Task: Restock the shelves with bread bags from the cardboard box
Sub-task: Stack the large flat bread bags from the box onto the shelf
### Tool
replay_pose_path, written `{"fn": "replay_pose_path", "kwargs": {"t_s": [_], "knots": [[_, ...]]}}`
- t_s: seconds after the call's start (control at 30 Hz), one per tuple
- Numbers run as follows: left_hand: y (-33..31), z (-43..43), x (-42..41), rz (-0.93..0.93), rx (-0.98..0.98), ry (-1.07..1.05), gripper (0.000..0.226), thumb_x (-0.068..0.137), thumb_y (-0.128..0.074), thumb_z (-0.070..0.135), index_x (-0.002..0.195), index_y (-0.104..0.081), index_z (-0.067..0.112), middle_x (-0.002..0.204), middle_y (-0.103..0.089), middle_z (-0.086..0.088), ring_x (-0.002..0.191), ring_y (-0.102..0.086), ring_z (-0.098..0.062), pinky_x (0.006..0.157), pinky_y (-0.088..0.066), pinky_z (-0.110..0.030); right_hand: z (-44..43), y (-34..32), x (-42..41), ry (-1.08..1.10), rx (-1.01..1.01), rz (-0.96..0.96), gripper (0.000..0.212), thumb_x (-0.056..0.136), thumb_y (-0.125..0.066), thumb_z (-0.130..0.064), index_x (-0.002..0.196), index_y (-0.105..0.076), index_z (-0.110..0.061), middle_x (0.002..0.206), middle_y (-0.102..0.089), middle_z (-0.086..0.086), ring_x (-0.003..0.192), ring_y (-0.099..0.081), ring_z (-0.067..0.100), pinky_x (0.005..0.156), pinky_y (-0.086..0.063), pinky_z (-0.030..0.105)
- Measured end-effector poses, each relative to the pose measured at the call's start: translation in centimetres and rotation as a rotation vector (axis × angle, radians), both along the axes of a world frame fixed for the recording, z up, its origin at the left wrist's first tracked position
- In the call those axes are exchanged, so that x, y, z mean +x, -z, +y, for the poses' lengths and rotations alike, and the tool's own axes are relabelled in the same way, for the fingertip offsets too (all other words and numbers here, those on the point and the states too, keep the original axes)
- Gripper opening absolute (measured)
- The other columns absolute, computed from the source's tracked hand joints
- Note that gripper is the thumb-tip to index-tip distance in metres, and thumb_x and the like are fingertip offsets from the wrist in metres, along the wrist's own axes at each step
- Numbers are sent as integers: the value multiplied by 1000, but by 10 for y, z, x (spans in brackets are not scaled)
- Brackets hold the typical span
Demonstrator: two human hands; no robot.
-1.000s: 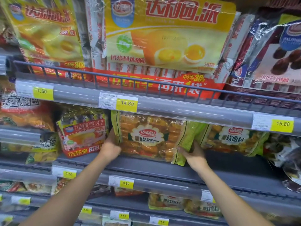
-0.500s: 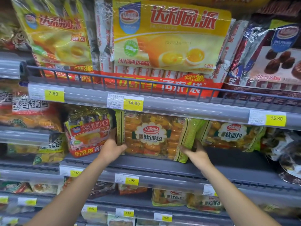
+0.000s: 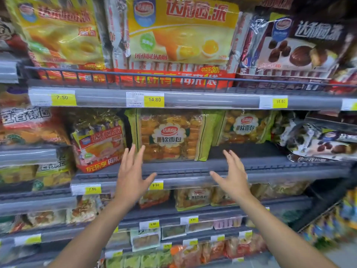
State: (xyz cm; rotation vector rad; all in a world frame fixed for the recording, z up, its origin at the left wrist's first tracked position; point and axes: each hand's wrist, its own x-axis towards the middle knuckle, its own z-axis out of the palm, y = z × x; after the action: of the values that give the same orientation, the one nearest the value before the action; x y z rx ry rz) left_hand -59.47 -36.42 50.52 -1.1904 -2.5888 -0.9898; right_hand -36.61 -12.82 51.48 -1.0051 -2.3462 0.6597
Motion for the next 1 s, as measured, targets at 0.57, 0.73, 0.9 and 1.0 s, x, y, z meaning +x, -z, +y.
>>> {"fn": "replay_pose_path", "kwargs": {"t_s": [0.57, 0.73, 0.9, 1.0], "knots": [[139, 98, 237, 106, -309, 761, 78, 79, -82, 33, 148, -49, 16, 156, -43, -15, 146, -38, -37, 114, -38, -52, -76, 155, 328, 505, -294, -300, 83, 82, -68, -57, 152, -40, -24, 162, -31, 6, 147, -33, 28, 118, -31, 43], [188, 144, 337, 33, -469, 967, 79, 82, -70, 43, 152, -42, 23, 159, -38, -8, 147, -37, -33, 117, -36, -48, -100, 196, 446, 741, -455, -318, 75, 88, -71, -49, 151, -41, -22, 162, -29, 3, 149, -30, 24, 119, -27, 41], [248, 177, 427, -8, -653, 1117, 75, 92, -67, 44, 157, -33, 27, 167, -23, -3, 155, -18, -26, 123, -26, -42, -119, 242, 543, 932, -653, -248, 71, 90, -71, -41, 150, -42, -16, 156, -38, 4, 145, -35, 23, 118, -28, 36], [285, 195, 469, -57, -751, 1154, 75, 94, -65, 42, 158, -31, 26, 167, -22, -2, 155, -18, -23, 122, -28, -41, -125, 278, 584, 1032, -797, -191, 69, 90, -72, -37, 149, -43, -14, 152, -42, 5, 139, -45, 24, 114, -35, 36]]}}
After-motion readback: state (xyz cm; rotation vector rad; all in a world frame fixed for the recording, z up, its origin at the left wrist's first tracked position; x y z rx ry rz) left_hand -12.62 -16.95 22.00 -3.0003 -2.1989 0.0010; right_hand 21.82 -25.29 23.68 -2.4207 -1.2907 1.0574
